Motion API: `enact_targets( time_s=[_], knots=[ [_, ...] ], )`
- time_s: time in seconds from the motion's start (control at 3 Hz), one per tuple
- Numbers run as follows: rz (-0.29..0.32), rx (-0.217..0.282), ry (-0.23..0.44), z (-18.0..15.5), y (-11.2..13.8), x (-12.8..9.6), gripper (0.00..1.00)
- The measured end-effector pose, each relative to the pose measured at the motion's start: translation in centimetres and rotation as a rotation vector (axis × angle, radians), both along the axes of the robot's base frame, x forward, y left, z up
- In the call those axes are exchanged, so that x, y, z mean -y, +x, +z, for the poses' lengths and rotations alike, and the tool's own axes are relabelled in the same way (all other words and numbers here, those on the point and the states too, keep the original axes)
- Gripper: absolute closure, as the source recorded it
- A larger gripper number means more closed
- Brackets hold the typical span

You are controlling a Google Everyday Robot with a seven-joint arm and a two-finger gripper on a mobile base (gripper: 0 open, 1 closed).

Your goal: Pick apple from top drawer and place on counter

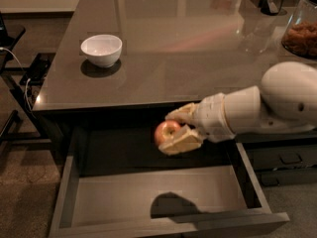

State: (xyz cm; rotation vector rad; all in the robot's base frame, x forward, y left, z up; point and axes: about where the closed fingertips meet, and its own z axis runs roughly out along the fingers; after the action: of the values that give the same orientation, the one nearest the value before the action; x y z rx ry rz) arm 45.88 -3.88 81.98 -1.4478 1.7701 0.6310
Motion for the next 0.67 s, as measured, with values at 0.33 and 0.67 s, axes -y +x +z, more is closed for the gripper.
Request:
enact_targets(
  time_s=[0.33,0.67],
  knots=[
    [-0.078,0.092,0.012,7.0,4.4,-0.3,1.00],
    [-0.181,0.136,0.064,12.3,8.2,0.2,1.00]
  ],
)
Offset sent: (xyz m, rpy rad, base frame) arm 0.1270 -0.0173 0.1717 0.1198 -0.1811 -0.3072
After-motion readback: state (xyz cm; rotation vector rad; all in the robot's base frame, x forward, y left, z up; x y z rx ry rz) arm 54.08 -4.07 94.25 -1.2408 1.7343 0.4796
